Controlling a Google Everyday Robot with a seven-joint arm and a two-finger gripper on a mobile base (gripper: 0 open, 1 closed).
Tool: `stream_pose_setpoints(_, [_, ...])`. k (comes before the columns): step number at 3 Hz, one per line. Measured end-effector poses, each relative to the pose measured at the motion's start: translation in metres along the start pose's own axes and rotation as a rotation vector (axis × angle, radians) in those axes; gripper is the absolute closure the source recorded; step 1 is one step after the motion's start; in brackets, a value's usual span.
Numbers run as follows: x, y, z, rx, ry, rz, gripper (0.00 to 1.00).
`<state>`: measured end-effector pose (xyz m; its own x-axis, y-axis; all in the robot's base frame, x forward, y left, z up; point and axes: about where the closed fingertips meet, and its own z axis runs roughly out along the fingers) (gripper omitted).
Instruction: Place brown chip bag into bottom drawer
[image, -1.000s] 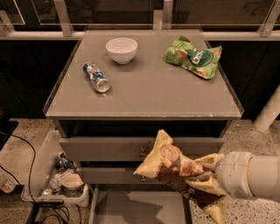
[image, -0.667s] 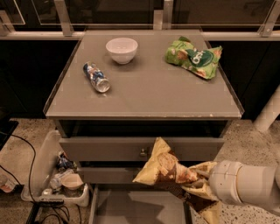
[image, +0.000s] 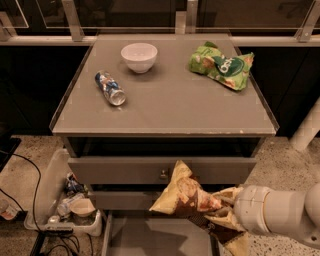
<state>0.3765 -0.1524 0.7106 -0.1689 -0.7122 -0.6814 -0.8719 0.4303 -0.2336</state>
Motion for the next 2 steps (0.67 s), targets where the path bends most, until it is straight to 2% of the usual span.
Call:
stream_pose_setpoints(1, [0.029,0.018,0.044,-0.039,0.05,0.018,1.0])
stream_pose_setpoints(2, [0.067,0.025,0.091,-0.02,0.075,0.045,1.0])
